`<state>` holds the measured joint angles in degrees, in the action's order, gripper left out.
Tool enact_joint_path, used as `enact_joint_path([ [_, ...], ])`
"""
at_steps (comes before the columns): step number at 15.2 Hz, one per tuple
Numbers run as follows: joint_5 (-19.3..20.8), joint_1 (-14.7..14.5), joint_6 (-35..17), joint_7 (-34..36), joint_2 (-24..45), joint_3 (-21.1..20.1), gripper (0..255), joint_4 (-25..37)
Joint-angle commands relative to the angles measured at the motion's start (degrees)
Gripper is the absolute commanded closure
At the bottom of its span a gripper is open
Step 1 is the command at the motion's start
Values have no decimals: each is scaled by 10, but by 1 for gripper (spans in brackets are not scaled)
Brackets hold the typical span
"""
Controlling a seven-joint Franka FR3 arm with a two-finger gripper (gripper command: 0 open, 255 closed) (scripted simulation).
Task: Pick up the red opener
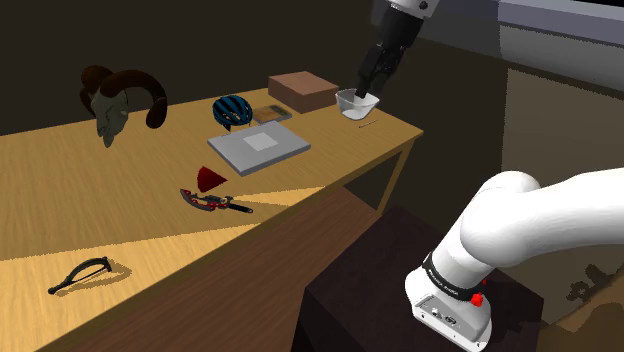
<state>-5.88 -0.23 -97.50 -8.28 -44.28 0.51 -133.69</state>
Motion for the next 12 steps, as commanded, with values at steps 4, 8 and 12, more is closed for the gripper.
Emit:
enact_joint_path([
  [4, -5, -9, -46, 9, 43, -21, 0, -7],
  [8, -9, -20, -104, 22, 108, -48, 0, -7],
  [12, -6, -28, -159, 36, 181, -75, 0, 4],
])
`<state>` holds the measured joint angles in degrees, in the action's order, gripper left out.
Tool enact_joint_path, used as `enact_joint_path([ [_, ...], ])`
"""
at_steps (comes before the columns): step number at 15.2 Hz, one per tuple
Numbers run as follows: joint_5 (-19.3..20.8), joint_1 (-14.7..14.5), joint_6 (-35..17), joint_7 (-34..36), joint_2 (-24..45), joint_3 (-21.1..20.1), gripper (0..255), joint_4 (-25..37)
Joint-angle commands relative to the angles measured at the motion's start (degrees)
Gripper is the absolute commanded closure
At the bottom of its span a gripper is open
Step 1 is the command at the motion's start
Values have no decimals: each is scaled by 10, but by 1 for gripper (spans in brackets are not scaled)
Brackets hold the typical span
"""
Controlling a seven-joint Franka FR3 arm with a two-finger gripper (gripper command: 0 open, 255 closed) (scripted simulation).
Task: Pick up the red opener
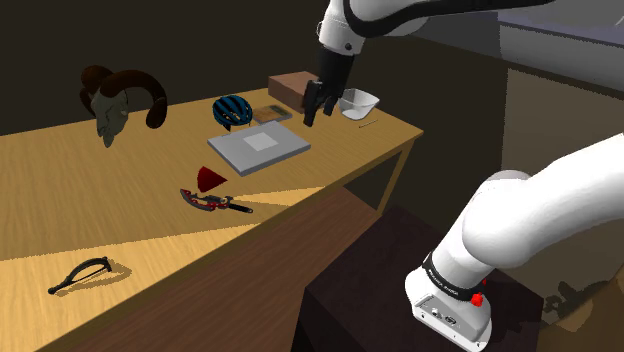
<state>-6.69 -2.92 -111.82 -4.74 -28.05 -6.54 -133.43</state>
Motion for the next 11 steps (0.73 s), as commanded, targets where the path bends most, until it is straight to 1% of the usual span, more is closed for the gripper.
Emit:
enact_joint_path([
  [1, 3, -3, -28, 5, 38, -11, 0, 6],
  [6, 20, -10, -85, 30, 138, -43, 0, 39],
  [11, 53, -19, -130, 62, 244, -68, 0, 88],
])
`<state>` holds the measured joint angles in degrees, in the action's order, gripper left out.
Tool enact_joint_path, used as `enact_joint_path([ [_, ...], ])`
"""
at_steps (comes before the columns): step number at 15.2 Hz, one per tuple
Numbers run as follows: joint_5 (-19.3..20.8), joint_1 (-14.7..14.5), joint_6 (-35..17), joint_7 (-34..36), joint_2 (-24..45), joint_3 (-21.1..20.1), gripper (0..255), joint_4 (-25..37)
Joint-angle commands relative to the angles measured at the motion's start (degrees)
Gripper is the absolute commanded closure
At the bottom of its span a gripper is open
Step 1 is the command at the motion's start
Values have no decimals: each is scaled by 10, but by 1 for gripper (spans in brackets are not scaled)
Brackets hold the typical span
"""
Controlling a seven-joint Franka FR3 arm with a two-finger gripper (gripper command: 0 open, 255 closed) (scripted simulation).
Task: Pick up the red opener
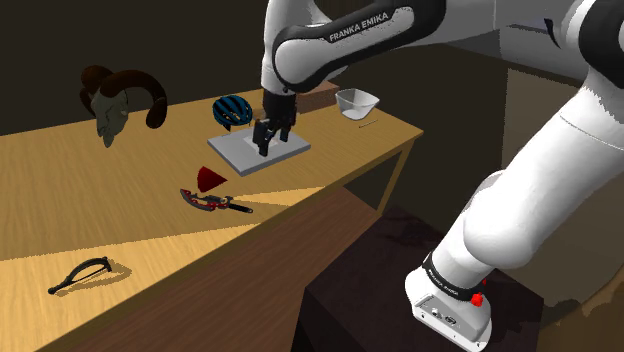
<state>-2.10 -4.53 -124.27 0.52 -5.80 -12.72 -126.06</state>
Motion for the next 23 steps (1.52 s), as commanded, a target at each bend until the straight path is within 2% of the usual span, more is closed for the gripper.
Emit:
enact_joint_path([
  [1, 16, -5, -12, 17, 43, -10, 0, 26],
  [10, 100, -46, -44, 79, 244, -21, 0, 161],
  [19, 160, -109, -23, 108, 449, -4, 0, 356],
  [23, 165, -111, -42, 112, 468, 0, 0, 355],
])
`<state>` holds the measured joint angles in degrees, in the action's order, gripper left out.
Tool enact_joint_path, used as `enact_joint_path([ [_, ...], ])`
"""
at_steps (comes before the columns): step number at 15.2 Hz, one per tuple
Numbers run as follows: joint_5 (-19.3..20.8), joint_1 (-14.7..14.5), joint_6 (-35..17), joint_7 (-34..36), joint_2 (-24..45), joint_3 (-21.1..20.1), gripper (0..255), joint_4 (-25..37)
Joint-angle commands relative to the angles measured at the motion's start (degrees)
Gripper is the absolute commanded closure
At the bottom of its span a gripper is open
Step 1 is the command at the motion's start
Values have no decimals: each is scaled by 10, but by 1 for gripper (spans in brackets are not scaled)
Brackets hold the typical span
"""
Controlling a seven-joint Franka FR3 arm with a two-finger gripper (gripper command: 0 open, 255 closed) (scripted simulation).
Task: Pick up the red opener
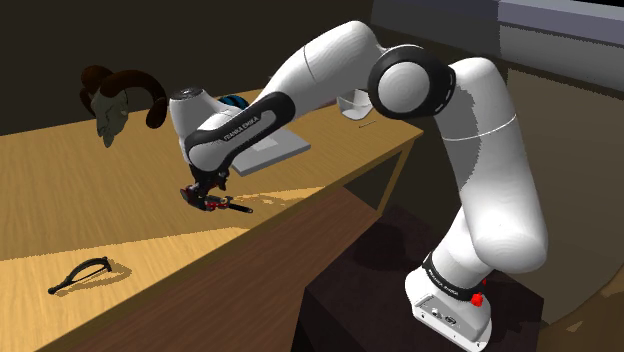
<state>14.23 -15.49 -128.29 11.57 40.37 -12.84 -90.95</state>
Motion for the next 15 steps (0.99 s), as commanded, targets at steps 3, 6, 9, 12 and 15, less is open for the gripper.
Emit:
enact_joint_path([
  [3, 5, -4, -16, 4, 21, 4, 0, 5],
  [6, 6, -4, -20, 4, 24, 5, 255, 4],
  [9, 6, -4, -20, 4, 24, 5, 255, 4],
  [12, 6, -4, -18, 4, 25, 5, 255, 6],
  [15, 6, -4, -19, 4, 24, 5, 255, 5],
])
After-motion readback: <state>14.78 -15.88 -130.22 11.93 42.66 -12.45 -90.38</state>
